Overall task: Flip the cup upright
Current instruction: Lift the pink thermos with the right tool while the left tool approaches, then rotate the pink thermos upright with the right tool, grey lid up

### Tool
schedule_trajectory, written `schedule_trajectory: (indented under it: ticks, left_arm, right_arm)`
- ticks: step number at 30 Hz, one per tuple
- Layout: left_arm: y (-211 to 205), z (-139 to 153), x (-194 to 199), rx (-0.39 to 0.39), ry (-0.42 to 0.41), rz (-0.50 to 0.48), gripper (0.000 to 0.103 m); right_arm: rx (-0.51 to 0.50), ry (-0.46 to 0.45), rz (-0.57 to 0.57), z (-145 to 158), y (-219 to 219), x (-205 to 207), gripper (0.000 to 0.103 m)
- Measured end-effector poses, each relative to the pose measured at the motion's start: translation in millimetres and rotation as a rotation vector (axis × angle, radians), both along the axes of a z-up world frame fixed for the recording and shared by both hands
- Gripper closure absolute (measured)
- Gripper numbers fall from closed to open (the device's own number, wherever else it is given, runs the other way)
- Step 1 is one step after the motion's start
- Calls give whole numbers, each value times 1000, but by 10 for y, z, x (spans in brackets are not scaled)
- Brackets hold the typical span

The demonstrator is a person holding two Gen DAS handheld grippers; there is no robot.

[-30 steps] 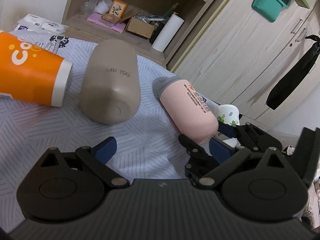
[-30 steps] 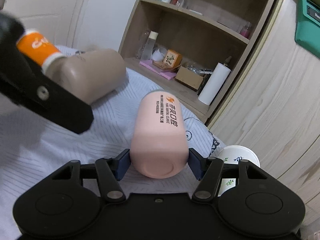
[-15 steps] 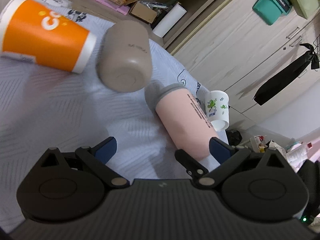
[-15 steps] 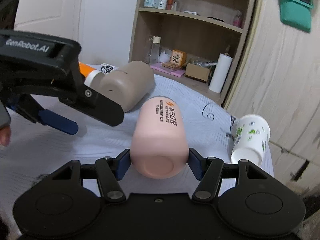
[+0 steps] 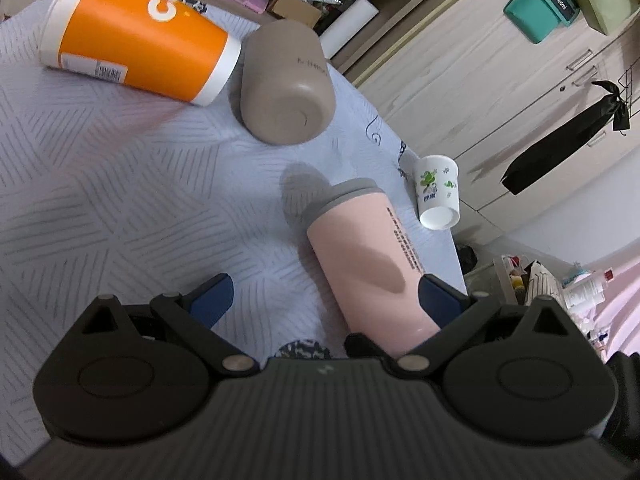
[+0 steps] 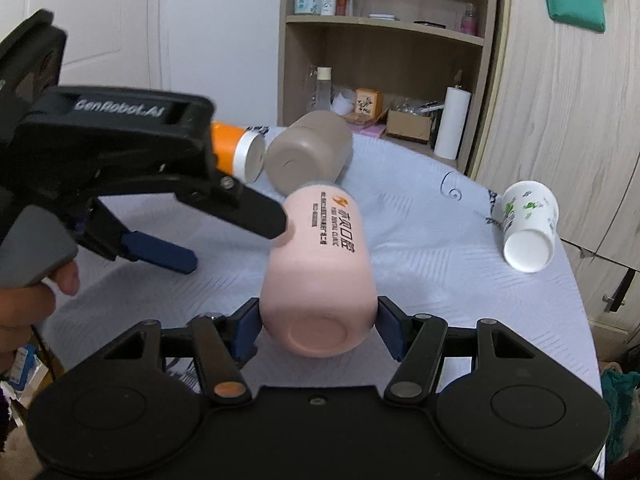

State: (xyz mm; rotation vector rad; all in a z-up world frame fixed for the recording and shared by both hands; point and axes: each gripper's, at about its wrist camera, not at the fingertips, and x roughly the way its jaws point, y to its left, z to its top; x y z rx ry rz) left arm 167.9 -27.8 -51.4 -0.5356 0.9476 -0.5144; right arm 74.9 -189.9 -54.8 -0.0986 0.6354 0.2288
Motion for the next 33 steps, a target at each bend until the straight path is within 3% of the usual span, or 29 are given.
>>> schedule_trajectory:
  ticks: [7, 10, 15, 20, 24, 29, 33]
  left_arm:
    - [-43, -59, 27, -12, 18, -4, 4]
    - [-96, -53, 38, -8, 13, -33, 4]
    - [-182, -14, 107, -26, 2, -43, 4]
    - [-328, 40, 310, -32, 55, -111, 4]
    - [-354, 6, 376, -34, 83, -99, 16]
    - [-331, -118, 417, -90, 125, -84, 28]
    - [-351, -160, 419, -81, 120, -91, 33]
  right_arm:
    - [-8, 38, 19, -36, -22, 29, 35]
    - [-23, 28, 41, 28, -48, -3, 21]
    - [45, 37, 94, 231, -227, 50, 16]
    - [75, 191, 199, 302, -297, 396, 16]
    - [152, 334, 249, 275, -356, 675, 16]
    - [215, 426, 259, 187, -387, 907, 17]
    - [228, 448, 245, 137, -379, 997, 31]
